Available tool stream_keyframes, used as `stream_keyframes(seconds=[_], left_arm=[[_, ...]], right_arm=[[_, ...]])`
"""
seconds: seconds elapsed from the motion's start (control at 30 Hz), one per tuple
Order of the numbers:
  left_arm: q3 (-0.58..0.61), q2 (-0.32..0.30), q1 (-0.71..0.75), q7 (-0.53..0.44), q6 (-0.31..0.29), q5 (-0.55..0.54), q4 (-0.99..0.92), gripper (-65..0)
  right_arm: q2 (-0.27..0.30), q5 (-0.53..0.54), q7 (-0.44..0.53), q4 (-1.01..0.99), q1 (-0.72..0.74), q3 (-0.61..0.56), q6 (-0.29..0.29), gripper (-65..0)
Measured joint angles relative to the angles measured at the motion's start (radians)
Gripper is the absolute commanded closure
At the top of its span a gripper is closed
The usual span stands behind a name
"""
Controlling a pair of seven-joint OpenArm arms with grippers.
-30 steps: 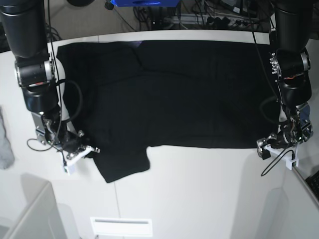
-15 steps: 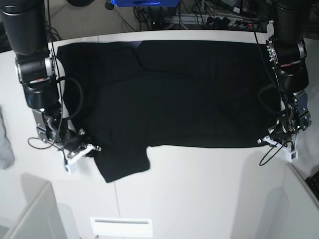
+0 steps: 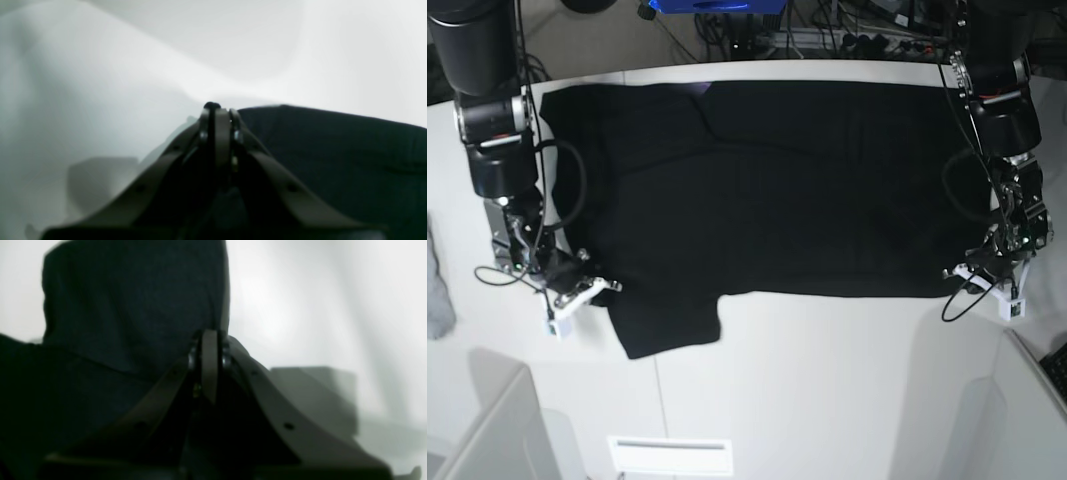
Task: Fold the T-shirt properly
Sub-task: 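Grasp the hem corners with both grippers, then lift the hem and fold it over toward the collar edge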
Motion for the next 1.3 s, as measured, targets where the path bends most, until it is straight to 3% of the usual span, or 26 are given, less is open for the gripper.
stream_keyframes(seconds=[0.1,0.43,0.7,0.87,1.0,1.17,1.3], left_arm=[[-0.026,0.003,0.016,0.007,0.008,0.003,0.026,0.0],[-0.034,0.008,0.038,0.088,0.007,-0.003,0.154,0.0],[-0.085,0.003,0.090,0.153,0.006,-0.200,0.199,0.0],[-0.118,-0.007,0.139,0.154,0.008,-0.192,0.248,0.0],[-0.118,-0.006,0.160,0.222,0.006,-0.206,0.300,0.0],[-0.173,-0.005,0.209,0.242,0.007,-0.204,0.385,0.0],[-0.214,0.000,0.227,0.344,0.006,-0.201,0.428,0.0]], right_arm=[[0.012,-0.006,-0.003,0.066,-0.056,0.052,0.000,0.0],[0.024,-0.007,-0.057,0.209,-0.082,0.063,0.000,0.0],[0.024,-0.003,-0.060,0.315,-0.120,0.077,0.000,0.0],[0.032,-0.005,-0.065,0.407,-0.200,0.195,-0.001,0.0],[0.030,-0.003,-0.148,0.431,-0.206,0.204,-0.003,0.0],[0.026,-0.004,-0.149,0.484,-0.246,0.204,-0.003,0.0],[0.019,-0.004,-0.235,0.529,-0.272,0.259,-0.002,0.0]])
